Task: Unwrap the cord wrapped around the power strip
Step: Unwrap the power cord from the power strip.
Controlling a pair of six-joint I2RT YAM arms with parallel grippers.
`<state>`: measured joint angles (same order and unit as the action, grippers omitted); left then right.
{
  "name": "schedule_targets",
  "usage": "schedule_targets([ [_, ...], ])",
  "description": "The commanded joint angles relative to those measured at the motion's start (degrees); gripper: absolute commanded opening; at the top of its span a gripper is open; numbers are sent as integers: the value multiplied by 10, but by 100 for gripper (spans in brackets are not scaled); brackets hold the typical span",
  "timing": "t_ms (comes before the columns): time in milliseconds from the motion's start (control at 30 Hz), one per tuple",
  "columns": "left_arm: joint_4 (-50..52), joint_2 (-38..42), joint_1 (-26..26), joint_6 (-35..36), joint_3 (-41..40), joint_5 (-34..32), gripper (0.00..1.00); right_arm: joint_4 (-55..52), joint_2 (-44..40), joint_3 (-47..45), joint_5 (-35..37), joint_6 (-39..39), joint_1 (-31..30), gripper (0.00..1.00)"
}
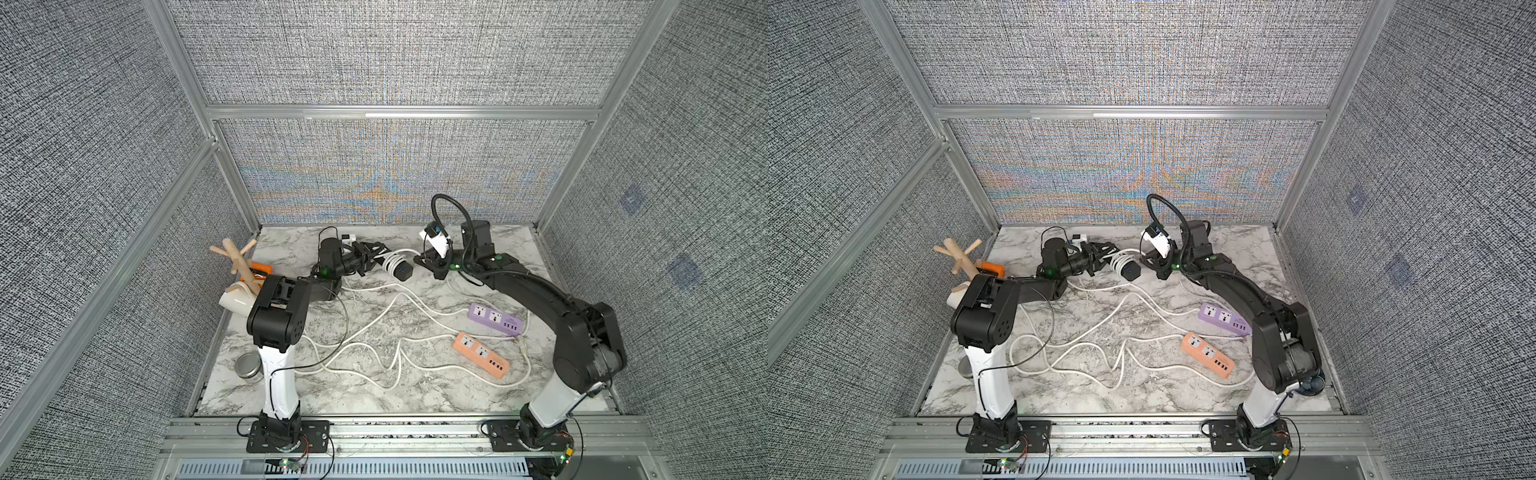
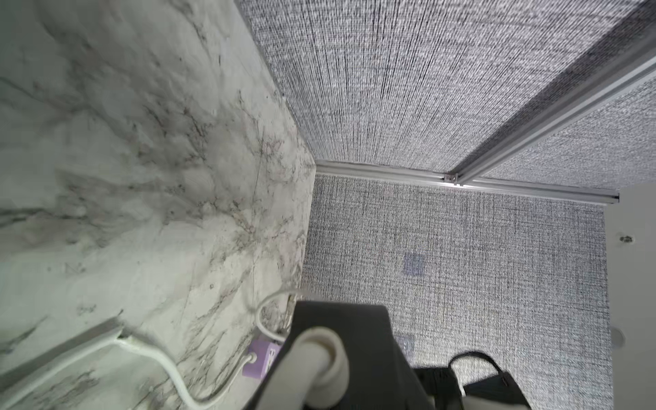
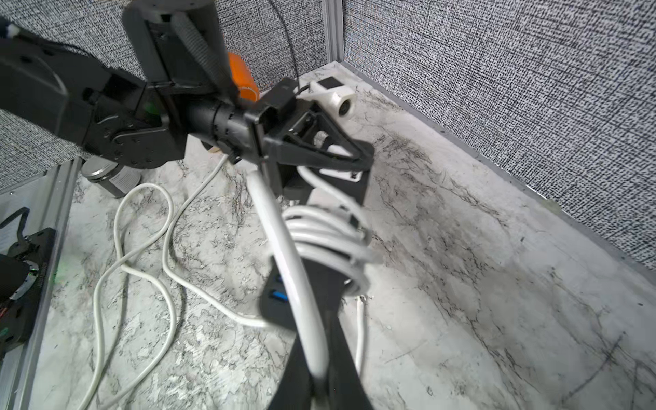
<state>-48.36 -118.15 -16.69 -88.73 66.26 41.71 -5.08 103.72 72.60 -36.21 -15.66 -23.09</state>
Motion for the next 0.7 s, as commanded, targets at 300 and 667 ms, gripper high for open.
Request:
schedule_targets([
  [300, -52, -28, -5, -30, 59, -83, 0, 25, -20, -73, 172, 115, -36, 0],
  [667, -67, 22, 18, -46, -15, -36, 0, 12, 49, -45, 290, 154, 16, 0],
])
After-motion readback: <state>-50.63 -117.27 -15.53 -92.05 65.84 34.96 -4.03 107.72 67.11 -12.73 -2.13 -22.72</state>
